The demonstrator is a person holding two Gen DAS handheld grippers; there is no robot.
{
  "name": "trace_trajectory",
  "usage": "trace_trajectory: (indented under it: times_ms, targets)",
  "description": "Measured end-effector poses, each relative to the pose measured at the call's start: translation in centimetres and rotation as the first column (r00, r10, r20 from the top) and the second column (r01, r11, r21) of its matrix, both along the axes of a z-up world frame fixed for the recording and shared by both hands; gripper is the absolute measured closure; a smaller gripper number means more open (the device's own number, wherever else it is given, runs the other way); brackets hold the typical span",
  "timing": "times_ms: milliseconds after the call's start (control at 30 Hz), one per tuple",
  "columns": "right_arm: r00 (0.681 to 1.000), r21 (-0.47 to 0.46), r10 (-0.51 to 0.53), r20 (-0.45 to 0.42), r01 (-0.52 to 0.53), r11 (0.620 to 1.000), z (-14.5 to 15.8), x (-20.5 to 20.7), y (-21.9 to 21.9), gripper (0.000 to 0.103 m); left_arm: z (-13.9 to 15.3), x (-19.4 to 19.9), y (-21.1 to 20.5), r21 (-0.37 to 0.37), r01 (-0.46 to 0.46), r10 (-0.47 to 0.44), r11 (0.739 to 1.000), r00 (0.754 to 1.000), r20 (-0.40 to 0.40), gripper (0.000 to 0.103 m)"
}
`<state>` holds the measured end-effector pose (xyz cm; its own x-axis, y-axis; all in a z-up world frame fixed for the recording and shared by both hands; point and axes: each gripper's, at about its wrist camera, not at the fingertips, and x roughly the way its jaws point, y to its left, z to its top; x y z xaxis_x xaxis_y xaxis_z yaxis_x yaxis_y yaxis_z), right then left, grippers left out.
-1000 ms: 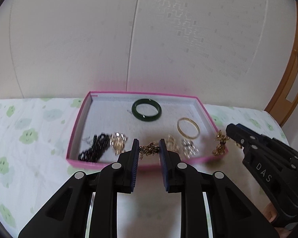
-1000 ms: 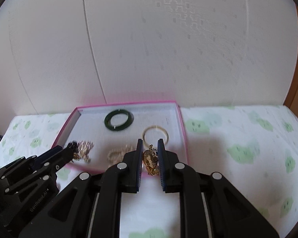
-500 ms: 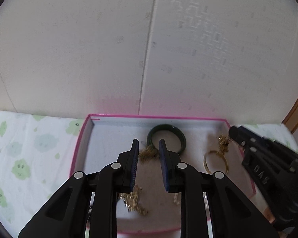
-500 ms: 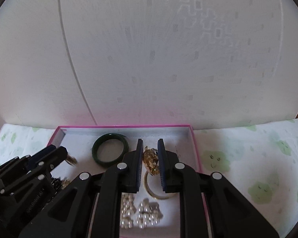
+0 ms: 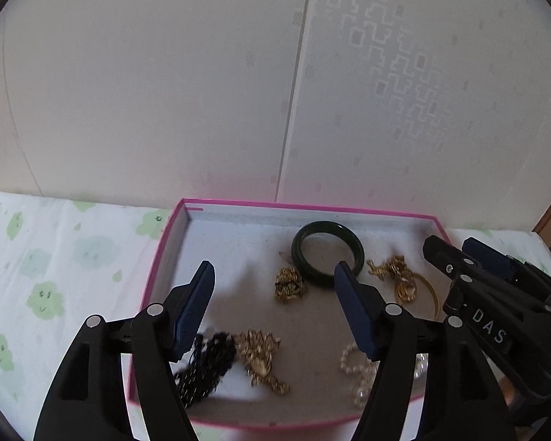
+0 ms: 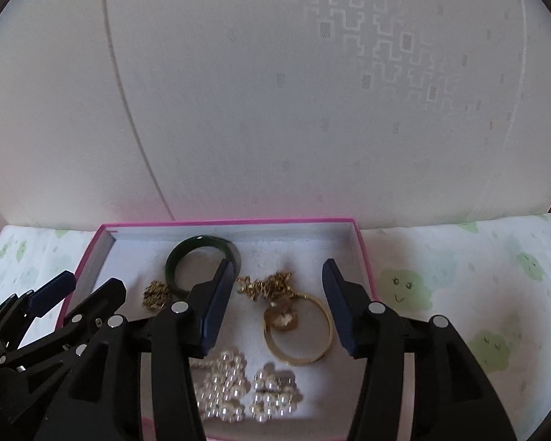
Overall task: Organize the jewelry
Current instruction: 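Carry the brooch and heart pendant into the pink tray and open both tools, then withdraw both tools from the tray toward the watch and red ring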
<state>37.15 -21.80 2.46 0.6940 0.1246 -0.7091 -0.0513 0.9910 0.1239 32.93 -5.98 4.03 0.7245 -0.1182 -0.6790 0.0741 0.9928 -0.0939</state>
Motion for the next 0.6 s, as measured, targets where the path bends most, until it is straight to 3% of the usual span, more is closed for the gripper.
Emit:
trace_trajectory:
  times_ms: [200, 600]
  targets:
    - [1.000, -0.005, 0.001, 0.012, -0.001, 1.000, 0.8, -3.4, -0.1, 0.051, 0.5, -3.0, 1.1, -0.007, -0.013, 0.013, 1.000, 1.000, -0.001, 0.036]
    - [0.998, -0.006, -0.003, -0.055, 0.003, 1.000, -1.2, -11.5, 0.3, 0.045, 0.2, -10.3, 4.3, 0.002, -0.048, 0.048, 0.999, 0.999, -0.010, 0.037]
